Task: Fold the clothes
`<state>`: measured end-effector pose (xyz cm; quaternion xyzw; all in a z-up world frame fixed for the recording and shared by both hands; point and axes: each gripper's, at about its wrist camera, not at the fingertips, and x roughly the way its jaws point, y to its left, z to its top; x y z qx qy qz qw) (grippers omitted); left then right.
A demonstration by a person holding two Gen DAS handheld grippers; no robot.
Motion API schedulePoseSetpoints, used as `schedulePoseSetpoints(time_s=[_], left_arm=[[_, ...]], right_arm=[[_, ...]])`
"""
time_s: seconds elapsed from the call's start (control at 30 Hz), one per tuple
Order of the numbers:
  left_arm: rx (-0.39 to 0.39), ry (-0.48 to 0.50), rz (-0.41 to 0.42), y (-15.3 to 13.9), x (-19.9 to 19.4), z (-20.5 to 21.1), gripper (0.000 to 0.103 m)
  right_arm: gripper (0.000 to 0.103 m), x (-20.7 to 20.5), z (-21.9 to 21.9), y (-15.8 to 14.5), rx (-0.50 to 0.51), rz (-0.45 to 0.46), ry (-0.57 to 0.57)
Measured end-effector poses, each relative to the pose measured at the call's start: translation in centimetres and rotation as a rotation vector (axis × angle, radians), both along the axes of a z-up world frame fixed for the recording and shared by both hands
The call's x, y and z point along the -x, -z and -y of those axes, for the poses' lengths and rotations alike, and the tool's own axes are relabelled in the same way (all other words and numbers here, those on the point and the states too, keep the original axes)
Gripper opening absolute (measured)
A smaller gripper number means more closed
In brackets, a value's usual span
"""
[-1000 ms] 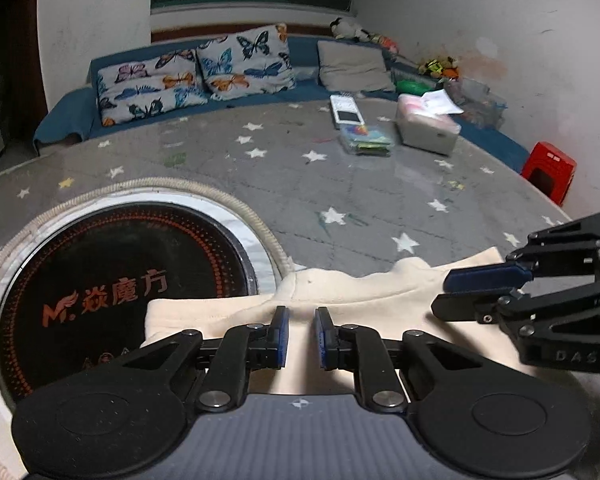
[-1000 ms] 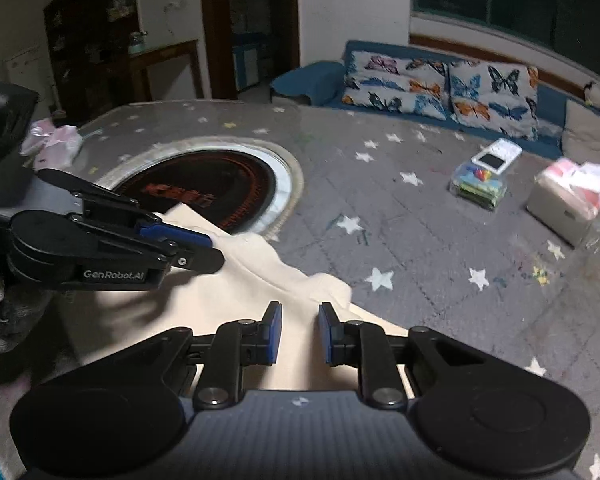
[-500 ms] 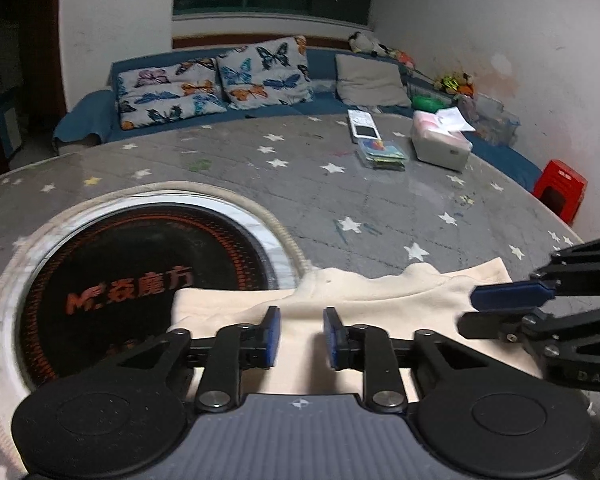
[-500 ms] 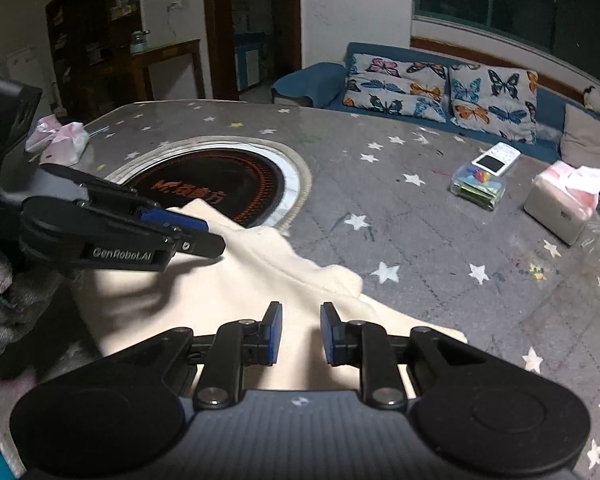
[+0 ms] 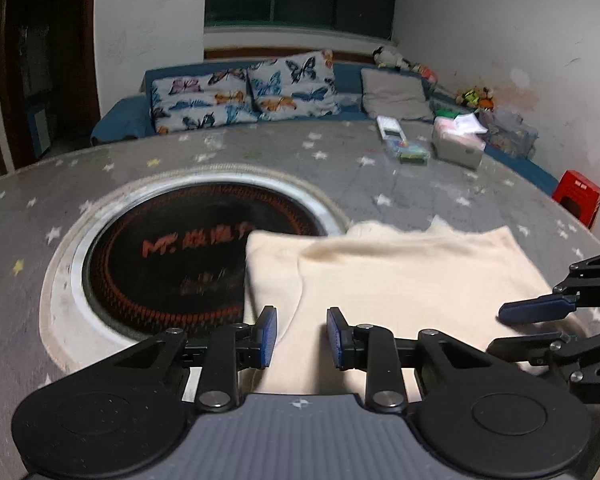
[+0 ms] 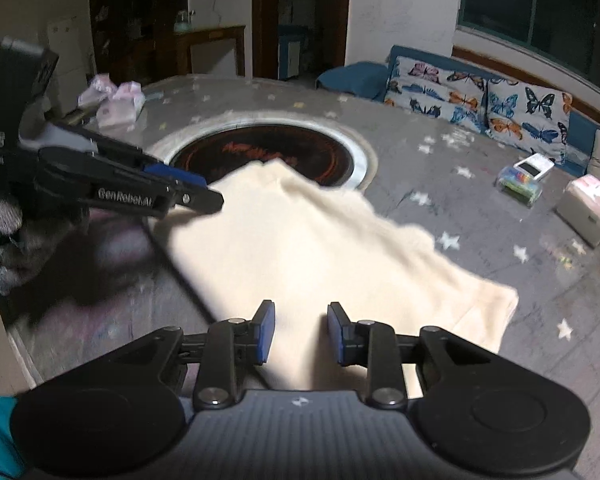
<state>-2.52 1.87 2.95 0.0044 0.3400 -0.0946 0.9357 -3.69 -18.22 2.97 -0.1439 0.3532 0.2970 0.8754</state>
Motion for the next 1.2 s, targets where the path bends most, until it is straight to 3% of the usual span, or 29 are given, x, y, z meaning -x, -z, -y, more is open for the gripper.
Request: schedulePoseSetpoints(time_s=[0.27,0.53,0.63,1.2], left_arm=[[0.006,-0.010,0.019,-0.4,1.0,-0.4,0.033],[0.013,-0.030,0.015,0.1,1.8,-0.8,0.035],[0.030,-0.045,0.021,-0.1,1.9,-1.3,0.035],[0.151,-0.057,-0.075,0.5,4.0,-2.1,0.037]], right_arm=[[0.033,1.0,-1.2,-1.4,0.000,0.066,-0.038],[0.034,0.5,-3.4,0.0,0.038,0.058,-0.086],[0.034,0.6,-3.5,-0.8,0.030,0.078,-0.093],[0.036,1.3,-3.7,0.8,0.081,0.050,-0.243]])
